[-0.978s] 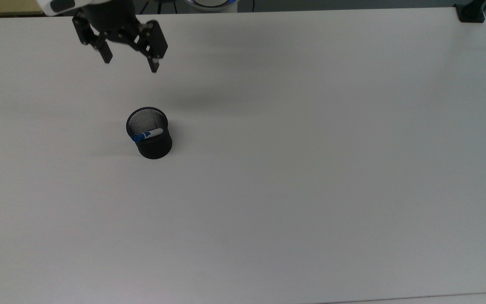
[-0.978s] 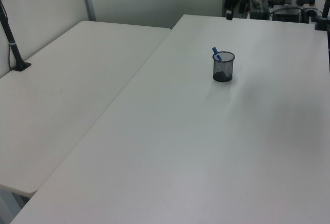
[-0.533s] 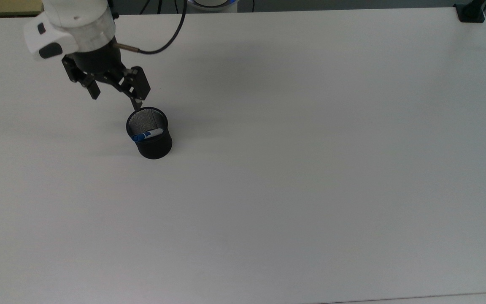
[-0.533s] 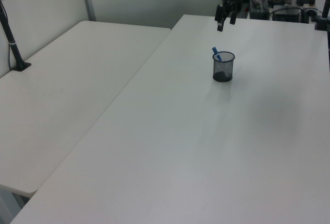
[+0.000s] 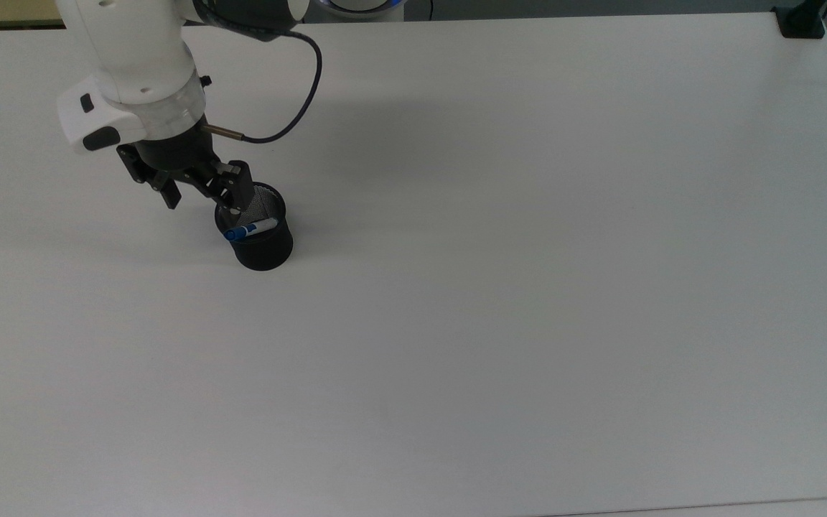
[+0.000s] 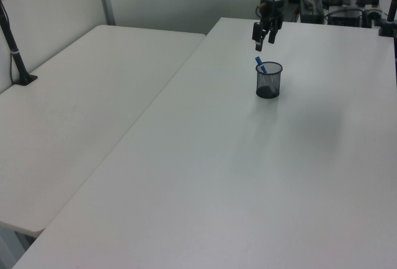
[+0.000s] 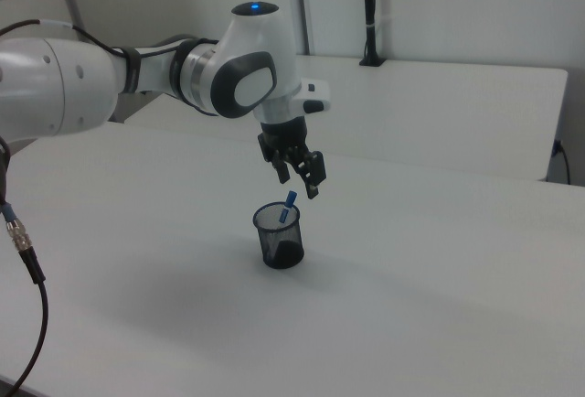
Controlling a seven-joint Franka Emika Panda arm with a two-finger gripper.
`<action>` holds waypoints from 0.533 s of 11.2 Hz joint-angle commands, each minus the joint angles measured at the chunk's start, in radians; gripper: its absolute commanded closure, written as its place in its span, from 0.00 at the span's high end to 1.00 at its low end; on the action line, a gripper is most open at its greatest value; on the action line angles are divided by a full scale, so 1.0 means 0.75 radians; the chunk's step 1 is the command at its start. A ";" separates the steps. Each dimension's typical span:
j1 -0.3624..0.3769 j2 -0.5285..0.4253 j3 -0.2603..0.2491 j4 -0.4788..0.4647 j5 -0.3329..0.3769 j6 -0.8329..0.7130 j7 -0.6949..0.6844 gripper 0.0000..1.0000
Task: Remove the marker
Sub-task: 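Lower the open gripper toward the blue-capped marker in the pen cup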
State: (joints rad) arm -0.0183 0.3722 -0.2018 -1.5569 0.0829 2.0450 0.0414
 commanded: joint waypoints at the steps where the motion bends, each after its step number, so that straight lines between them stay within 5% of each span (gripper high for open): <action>1: 0.012 0.056 -0.001 0.012 0.014 0.096 0.020 0.75; 6: 0.022 0.078 0.005 0.012 0.010 0.102 0.018 0.66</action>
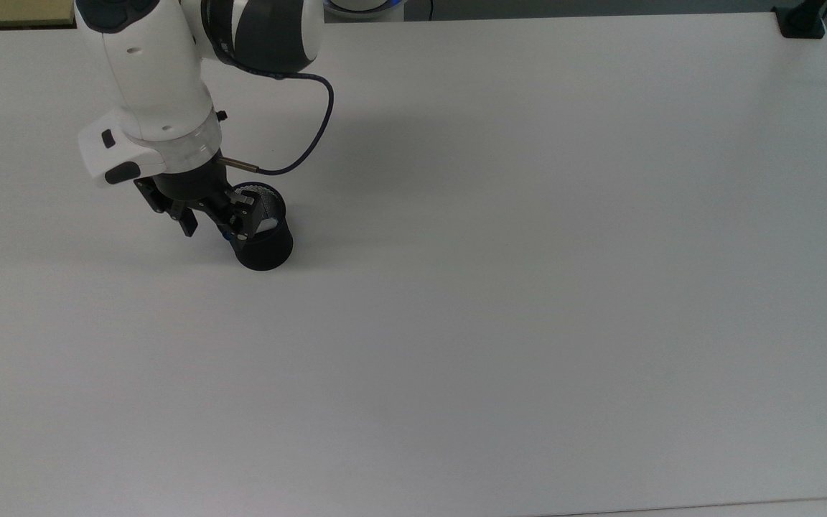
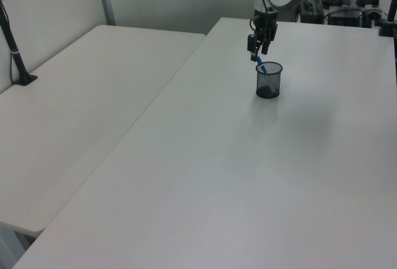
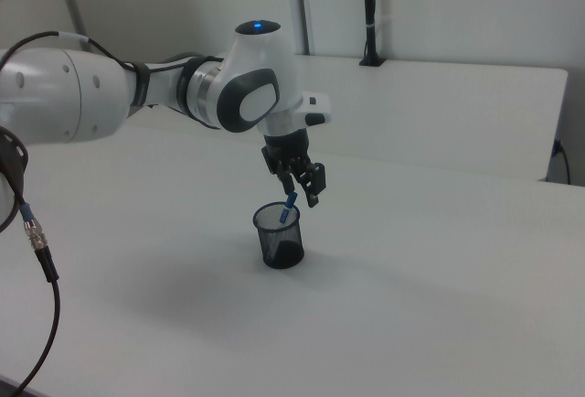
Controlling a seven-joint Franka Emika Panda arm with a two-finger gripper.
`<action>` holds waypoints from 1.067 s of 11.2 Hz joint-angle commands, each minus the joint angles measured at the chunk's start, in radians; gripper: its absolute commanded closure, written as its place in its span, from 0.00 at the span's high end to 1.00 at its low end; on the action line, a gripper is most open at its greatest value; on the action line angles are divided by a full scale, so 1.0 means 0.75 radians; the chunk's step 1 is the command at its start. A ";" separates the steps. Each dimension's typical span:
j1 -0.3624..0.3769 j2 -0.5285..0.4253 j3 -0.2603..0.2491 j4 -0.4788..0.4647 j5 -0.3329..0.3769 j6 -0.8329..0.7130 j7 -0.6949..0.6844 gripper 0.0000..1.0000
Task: Remove the marker
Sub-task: 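Lower the open gripper toward the blue-capped marker in the pen cup, then close the gripper on the marker's blue cap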
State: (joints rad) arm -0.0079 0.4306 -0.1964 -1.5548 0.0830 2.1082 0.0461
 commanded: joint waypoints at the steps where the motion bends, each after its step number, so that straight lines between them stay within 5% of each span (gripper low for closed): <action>1: 0.009 0.001 -0.002 0.009 0.008 0.018 0.004 0.64; 12: 0.037 -0.006 0.002 0.003 -0.008 -0.103 -0.043 0.57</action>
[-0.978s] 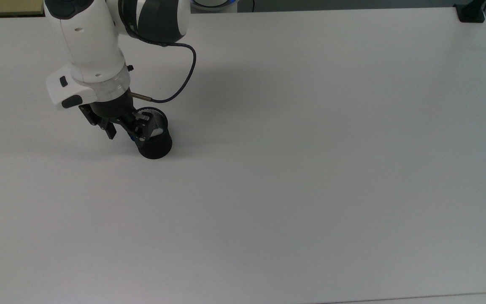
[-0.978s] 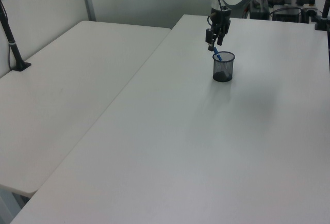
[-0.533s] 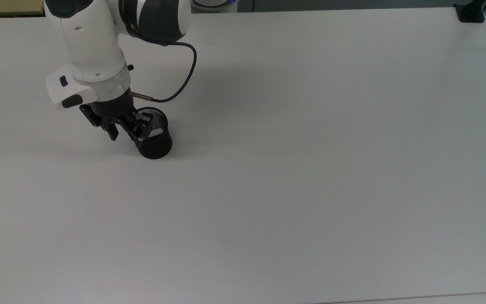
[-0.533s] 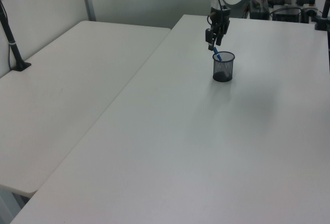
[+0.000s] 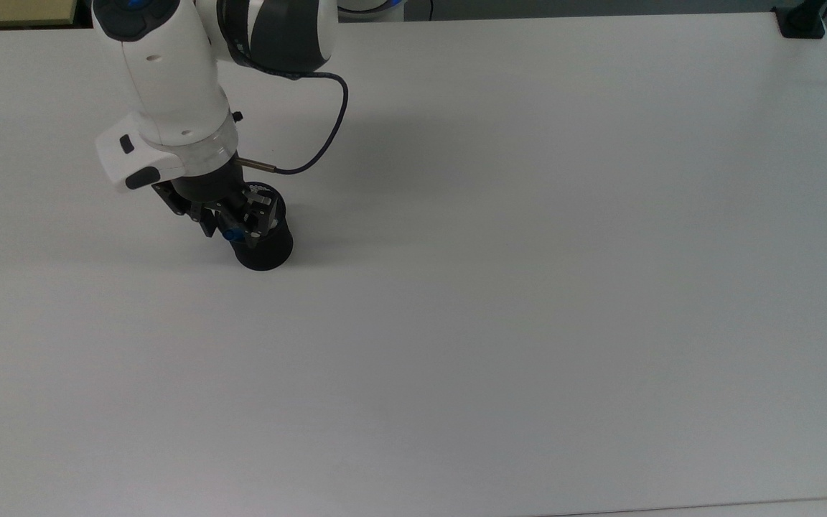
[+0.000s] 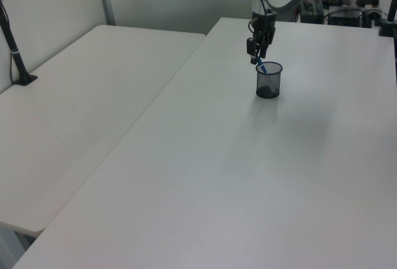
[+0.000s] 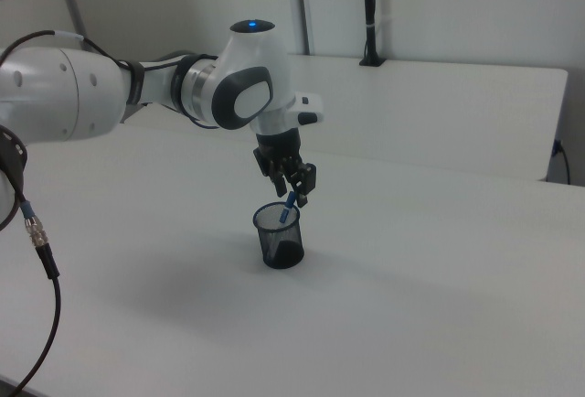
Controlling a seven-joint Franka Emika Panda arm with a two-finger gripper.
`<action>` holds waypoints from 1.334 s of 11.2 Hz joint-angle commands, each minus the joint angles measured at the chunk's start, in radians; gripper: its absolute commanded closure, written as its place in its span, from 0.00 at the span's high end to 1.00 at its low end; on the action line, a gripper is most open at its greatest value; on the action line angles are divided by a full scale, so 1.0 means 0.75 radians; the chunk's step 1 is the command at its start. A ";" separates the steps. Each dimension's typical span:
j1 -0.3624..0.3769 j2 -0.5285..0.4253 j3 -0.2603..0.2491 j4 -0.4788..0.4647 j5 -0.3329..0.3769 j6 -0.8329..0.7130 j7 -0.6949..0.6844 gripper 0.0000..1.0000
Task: Remove the marker
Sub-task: 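Close the gripper on the marker's blue cap, then lift the marker up out of the pen cup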
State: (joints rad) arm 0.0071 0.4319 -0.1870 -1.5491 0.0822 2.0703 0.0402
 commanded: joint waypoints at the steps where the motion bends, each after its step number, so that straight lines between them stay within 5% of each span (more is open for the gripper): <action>1: 0.031 -0.005 -0.010 -0.004 -0.013 -0.052 -0.037 0.48; 3: 0.031 -0.007 -0.010 -0.006 -0.020 -0.052 -0.070 0.27; 7: 0.023 -0.009 -0.010 -0.002 -0.018 -0.081 -0.117 0.04; 15: 0.015 -0.189 -0.019 0.002 0.023 -0.147 -0.113 0.03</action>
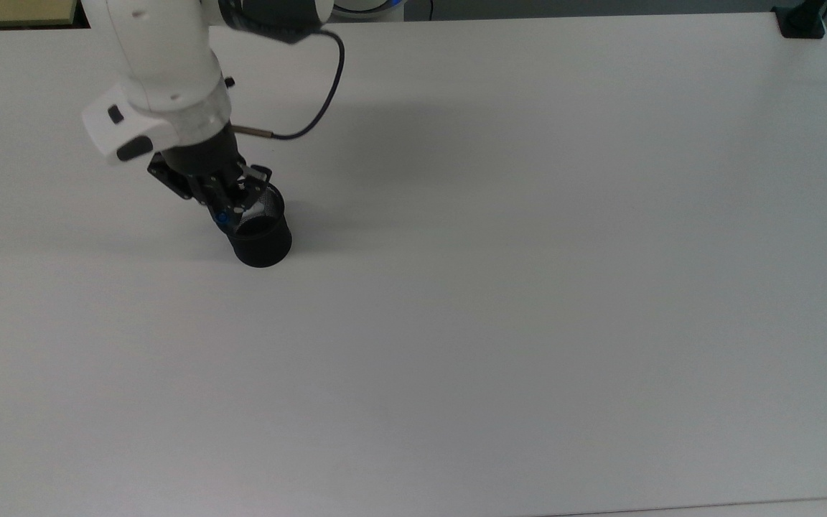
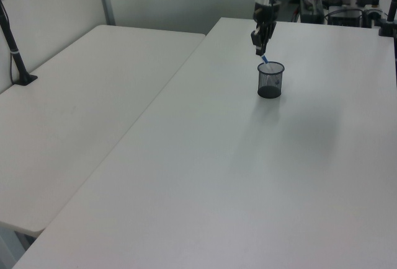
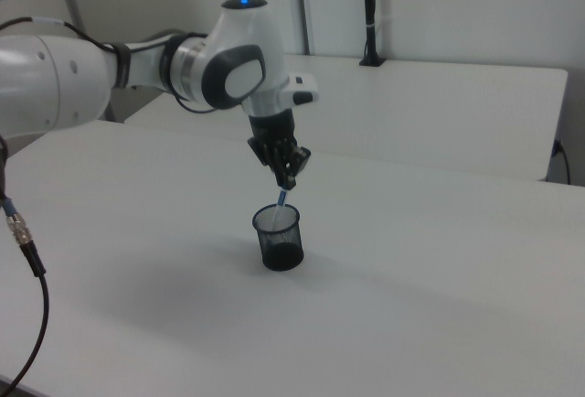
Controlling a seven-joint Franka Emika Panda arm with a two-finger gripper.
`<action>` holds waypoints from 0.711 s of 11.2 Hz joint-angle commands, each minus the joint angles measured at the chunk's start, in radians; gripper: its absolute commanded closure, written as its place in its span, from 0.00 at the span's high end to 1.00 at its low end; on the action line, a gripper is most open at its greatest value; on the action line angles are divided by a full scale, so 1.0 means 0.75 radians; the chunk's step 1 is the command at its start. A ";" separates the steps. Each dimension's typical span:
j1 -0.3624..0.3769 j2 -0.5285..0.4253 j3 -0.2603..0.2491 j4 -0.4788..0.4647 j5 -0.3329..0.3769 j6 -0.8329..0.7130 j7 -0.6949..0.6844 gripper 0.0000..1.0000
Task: Remove the marker
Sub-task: 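Lift the marker up out of the pen cup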
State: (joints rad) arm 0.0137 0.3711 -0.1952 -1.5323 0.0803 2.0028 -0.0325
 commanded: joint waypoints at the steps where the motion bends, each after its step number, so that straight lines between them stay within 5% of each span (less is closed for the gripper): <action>1: 0.008 -0.141 -0.010 -0.019 0.026 -0.059 -0.014 0.03; 8: 0.079 -0.184 0.021 0.061 0.026 -0.357 -0.018 0.03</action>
State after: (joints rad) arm 0.0206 0.2165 -0.1863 -1.4786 0.0823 1.8138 -0.0325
